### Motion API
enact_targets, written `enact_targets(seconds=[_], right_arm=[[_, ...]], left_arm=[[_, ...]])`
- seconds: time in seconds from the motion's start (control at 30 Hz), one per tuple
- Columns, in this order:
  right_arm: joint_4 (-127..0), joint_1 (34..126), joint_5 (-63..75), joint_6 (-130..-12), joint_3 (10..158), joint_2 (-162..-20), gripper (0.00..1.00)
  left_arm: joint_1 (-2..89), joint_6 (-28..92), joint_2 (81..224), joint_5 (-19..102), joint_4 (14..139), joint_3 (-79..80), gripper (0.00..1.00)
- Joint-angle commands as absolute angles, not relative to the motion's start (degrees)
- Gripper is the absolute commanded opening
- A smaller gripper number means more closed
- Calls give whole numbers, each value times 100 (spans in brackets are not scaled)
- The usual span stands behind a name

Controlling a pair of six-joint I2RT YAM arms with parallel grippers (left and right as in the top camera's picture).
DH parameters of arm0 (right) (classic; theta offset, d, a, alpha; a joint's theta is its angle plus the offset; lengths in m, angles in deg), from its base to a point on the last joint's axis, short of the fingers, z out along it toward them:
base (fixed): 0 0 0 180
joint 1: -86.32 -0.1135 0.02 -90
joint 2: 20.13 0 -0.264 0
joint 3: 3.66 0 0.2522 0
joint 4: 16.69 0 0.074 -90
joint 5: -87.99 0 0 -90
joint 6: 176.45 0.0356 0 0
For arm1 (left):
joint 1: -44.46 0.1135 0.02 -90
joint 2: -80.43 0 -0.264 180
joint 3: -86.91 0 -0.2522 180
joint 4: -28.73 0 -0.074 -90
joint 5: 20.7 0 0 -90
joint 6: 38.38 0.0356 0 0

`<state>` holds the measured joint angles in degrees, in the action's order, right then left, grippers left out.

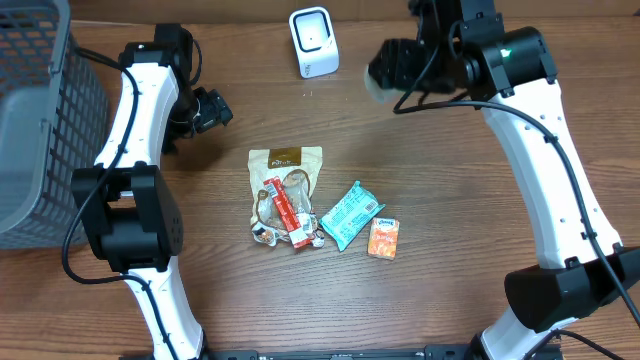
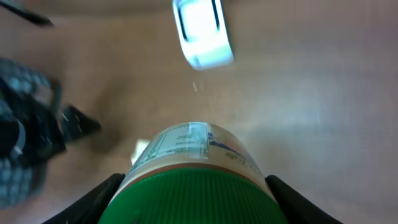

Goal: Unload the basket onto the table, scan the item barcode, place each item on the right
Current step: 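Hold the jar's label in front of the white scanner, right gripper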

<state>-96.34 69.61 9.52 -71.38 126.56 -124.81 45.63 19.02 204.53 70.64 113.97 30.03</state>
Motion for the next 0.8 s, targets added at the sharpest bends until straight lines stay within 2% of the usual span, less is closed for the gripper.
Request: enact_targets(seconds=[0.0,0.33,0.77], right_arm=[[-9131,6896,814,-7098,12818,-12455,9],[-7663,6896,556,-7101,12811,-13106,8],[-4699,6719,556,-7098,12803,-15025,8]], left_arm=[[4552,1972,20365,7121,11395,3101,100],[4552,1972,20365,7121,11395,3101,100],[4552,1972,20365,7121,11395,3101,100]])
